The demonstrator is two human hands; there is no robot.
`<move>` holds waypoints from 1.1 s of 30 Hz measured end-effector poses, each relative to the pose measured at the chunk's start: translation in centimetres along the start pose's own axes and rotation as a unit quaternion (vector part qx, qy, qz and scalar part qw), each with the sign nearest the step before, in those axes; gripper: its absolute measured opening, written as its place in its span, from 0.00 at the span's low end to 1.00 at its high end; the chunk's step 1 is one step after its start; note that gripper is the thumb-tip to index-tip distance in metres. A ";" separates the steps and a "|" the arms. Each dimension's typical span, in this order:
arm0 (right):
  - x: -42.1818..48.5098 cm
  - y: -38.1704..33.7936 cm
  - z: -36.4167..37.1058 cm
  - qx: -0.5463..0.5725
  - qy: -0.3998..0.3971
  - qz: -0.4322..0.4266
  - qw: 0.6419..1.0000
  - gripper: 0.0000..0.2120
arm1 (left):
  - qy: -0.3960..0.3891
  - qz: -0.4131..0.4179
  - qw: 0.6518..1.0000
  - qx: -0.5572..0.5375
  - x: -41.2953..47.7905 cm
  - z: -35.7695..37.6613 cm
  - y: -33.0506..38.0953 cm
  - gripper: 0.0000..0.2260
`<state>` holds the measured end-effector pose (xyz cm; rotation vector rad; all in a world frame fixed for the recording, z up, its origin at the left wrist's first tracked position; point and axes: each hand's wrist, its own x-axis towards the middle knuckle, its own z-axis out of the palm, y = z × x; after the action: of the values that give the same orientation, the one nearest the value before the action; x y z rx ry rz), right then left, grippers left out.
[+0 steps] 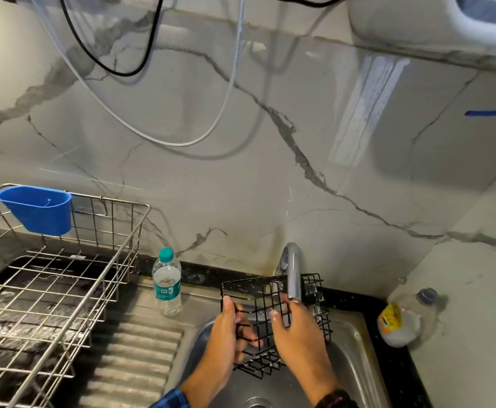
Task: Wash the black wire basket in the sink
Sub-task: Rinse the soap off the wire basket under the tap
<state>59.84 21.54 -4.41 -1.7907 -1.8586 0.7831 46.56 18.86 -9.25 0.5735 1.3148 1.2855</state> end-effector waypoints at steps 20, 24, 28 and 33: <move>0.5 -0.4 -0.9 0.078 -0.110 0.018 0.991 0.11 | -0.004 0.026 1.000 0.016 -1.0 -0.2 -0.3 0.31; 1.1 -0.7 -0.6 0.093 -0.124 0.044 0.987 0.11 | 0.028 0.042 0.998 0.030 -1.0 0.4 -0.1 0.32; 0.1 -2.0 0.5 -0.026 -0.015 0.004 1.000 0.12 | 0.103 0.074 0.990 0.059 -0.4 0.5 -0.6 0.33; -1.1 -2.1 0.3 -0.062 0.051 -0.021 0.997 0.12 | 0.097 0.104 0.987 0.069 -0.9 0.5 -0.8 0.31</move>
<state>58.13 20.45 -3.12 -1.8249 -1.9074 0.5601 47.48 18.02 -9.54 0.7115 1.5460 1.4575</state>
